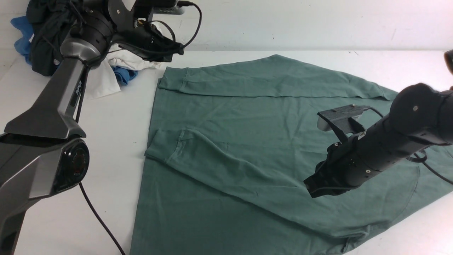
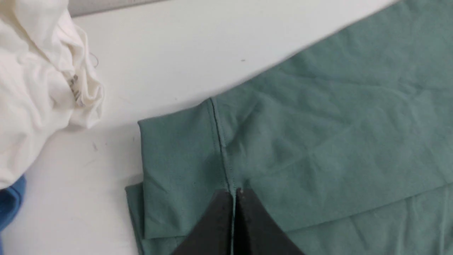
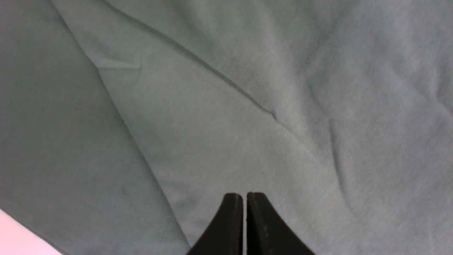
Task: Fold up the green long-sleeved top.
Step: Use the left arm to clamp the cuff farthest from it, then use the left arm to drag and drop the cuff onto the cuff closest to the left arm
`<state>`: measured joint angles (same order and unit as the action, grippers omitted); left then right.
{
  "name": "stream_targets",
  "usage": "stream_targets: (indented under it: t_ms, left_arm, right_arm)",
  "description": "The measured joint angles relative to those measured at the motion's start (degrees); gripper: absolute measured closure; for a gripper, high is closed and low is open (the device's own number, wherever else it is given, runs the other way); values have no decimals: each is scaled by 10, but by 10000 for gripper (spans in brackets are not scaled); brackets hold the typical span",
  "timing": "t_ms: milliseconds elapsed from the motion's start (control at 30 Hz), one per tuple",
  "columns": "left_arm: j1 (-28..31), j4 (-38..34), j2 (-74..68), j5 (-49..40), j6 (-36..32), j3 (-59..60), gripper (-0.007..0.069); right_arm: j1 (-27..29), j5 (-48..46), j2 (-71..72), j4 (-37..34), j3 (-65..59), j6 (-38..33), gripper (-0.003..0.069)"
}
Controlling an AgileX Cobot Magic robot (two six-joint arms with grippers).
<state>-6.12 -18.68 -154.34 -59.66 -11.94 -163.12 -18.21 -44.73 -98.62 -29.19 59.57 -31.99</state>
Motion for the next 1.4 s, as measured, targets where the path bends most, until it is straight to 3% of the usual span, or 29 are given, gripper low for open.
stream_targets:
  t_ms: [167,333,400,500,567,600,633,733,800,1033,1267,1400]
  left_arm:
    - [-1,33,-23,17,0,0,529]
    - [-1,35,-67,55,-1,4,306]
    - [-1,35,-78,74,-1,4,268]
    - [-1,35,-88,95,-1,4,276]
    - [-1,35,-94,107,-1,4,367]
    - [-1,35,-94,107,-1,4,377]
    - [-1,37,-94,107,-1,4,493]
    - [-1,37,-92,103,-1,4,596]
    - [-1,37,-89,99,-1,4,621]
    - [-1,36,-64,88,9,3,630]
    - [-1,36,-70,85,23,4,492]
    - [-1,36,-70,84,24,4,496]
  right_arm:
    - [0,0,0,0,0,-6,648]
    - [0,1,0,0,0,-6,648]
    - [0,2,0,0,0,-7,648]
    - [0,3,0,0,0,-10,648]
    - [0,5,0,0,0,-11,648]
    - [0,5,0,0,0,-11,648]
    - [0,6,0,0,0,-12,648]
    - [0,6,0,0,0,-12,648]
    - [0,6,0,0,0,-12,648]
    - [0,6,0,0,0,-12,648]
    - [0,15,0,0,0,-12,648]
    - [0,15,0,0,0,-12,648]
